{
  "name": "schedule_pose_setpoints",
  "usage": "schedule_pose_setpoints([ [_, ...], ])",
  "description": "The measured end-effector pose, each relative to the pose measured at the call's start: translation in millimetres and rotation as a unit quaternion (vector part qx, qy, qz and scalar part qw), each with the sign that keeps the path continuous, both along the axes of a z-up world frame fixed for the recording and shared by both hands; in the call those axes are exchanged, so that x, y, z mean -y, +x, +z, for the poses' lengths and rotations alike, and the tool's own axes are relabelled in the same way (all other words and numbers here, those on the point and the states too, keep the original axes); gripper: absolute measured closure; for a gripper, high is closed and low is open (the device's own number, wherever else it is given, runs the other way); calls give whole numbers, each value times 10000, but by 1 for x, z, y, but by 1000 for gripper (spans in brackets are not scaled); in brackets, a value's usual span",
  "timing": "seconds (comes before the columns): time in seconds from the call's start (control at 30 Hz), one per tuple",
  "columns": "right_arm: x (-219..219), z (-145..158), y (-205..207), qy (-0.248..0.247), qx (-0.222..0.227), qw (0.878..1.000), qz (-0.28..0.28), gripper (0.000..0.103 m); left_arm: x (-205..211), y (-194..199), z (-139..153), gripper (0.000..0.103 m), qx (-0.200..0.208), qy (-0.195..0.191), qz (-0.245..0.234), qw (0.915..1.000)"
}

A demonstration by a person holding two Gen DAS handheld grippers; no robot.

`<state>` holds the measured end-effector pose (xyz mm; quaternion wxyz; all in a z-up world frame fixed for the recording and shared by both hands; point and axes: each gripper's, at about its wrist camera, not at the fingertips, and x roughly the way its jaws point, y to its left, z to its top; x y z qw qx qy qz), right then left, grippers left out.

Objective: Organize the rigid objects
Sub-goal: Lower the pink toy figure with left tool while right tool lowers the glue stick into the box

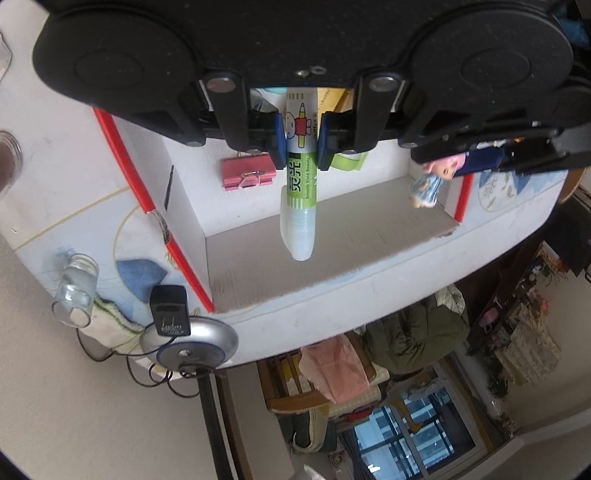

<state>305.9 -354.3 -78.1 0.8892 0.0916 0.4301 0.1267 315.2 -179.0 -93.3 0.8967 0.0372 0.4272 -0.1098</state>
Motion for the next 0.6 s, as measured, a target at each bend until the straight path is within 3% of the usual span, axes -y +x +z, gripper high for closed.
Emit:
schedule_pose_setpoints([
  [0.6,-17,-35,31,-296,-494,9959,703,87,25,43,-41,67,-583,590,-18,9966],
])
